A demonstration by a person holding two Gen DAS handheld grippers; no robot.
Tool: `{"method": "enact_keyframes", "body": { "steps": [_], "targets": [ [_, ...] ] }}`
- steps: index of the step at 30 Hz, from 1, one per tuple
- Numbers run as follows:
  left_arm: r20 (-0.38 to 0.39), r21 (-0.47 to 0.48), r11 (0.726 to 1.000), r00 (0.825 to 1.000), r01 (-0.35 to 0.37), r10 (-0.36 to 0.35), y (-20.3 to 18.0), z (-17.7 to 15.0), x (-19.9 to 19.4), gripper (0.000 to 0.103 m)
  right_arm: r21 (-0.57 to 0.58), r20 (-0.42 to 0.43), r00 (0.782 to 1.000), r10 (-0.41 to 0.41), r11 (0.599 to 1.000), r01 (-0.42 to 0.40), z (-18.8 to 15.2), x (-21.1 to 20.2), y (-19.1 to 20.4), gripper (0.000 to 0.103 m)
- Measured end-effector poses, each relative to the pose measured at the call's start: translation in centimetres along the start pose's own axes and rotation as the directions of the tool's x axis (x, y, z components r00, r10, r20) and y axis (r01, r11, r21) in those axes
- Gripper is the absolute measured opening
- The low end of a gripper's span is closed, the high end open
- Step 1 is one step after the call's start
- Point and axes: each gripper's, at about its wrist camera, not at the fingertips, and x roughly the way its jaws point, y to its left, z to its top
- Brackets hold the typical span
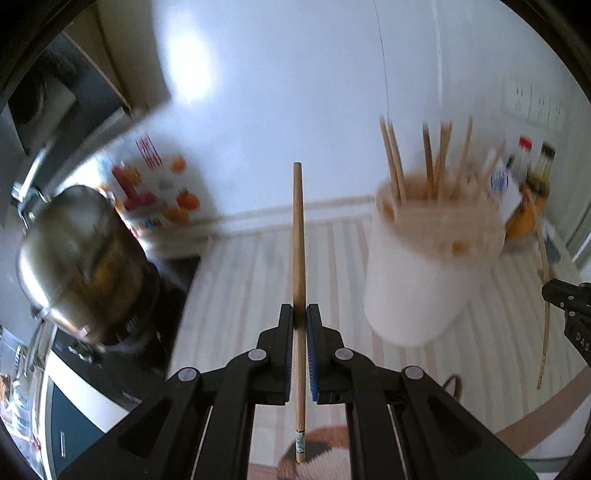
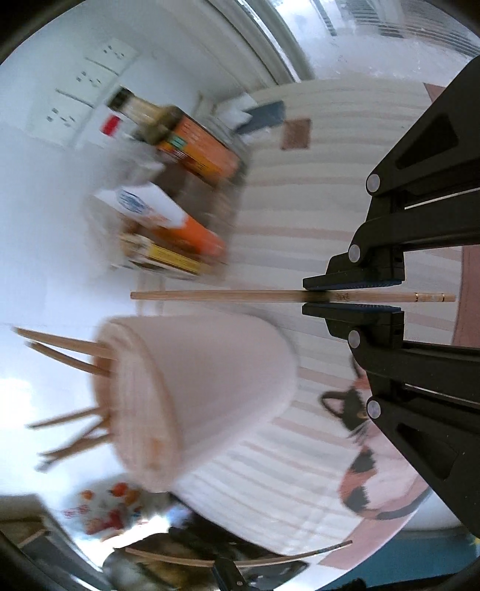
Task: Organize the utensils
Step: 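Lift both held chopsticks and carry them above the cream holder, then lower the left chopstick into the holder while the right tool inserts and releases its own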
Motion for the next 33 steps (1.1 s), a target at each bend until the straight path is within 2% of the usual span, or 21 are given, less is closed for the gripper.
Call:
{"method": "enact_keyframes", "body": {
  "steps": [5, 11, 16, 17, 20, 22, 28, 30, 33],
  "targets": [
    [0.088, -0.040, 0.999, 0.996, 0.037, -0.033, 1.3, 4.0, -2.8, 0.004, 0.005, 0.111, 0.994, -0.007, 1.000, 0.006, 4.0, -3.6, -1.0, 0.006],
    [0.210, -0.056, 0.994, 0.975, 0.092, -0.079, 2.4, 9.6, -6.5, 0.004, 0.000, 0.228, 0.973, 0.017, 1.000, -0.018, 9.2, -7.8, -1.5, 0.006],
    [0.283, -0.075, 0.984, 0.949, 0.164, -0.136, 2.6, 13.9, -8.1, 0.004, 0.028, 0.307, 0.947, 0.096, 0.994, -0.110, 13.7, -11.1, -1.4, 0.006],
    [0.295, -0.082, 0.980, 0.943, 0.183, -0.152, 2.6, 14.9, -8.3, 0.004, 0.048, 0.319, 0.938, 0.131, 0.987, -0.154, 14.8, -11.6, -1.5, 0.006],
    [0.306, -0.105, 0.964, 0.930, 0.245, -0.203, 2.5, 16.7, -7.9, 0.004, 0.086, 0.344, 0.919, 0.192, 0.968, -0.234, 16.8, -12.1, -1.6, 0.006],
    [0.299, -0.114, 0.953, 0.925, 0.279, -0.235, 2.1, 17.7, -7.3, 0.004, 0.101, 0.359, 0.912, 0.199, 0.963, -0.250, 18.1, -11.9, -1.3, 0.006],
    [0.304, -0.120, 0.929, 0.904, 0.351, -0.302, 0.8, 19.3, -5.3, 0.004, 0.130, 0.371, 0.906, 0.204, 0.955, -0.268, 20.2, -9.8, -0.3, 0.006],
    [0.301, -0.135, 0.912, 0.893, 0.388, -0.335, 0.5, 19.6, -4.0, 0.004, 0.144, 0.366, 0.907, 0.208, 0.950, -0.276, 20.7, -8.8, -0.2, 0.006],
    [0.300, -0.146, 0.901, 0.886, 0.409, -0.354, 0.0, 20.0, -1.9, 0.004, 0.162, 0.366, 0.908, 0.204, 0.947, -0.278, 21.0, -7.3, -0.1, 0.006]
  ]
}}
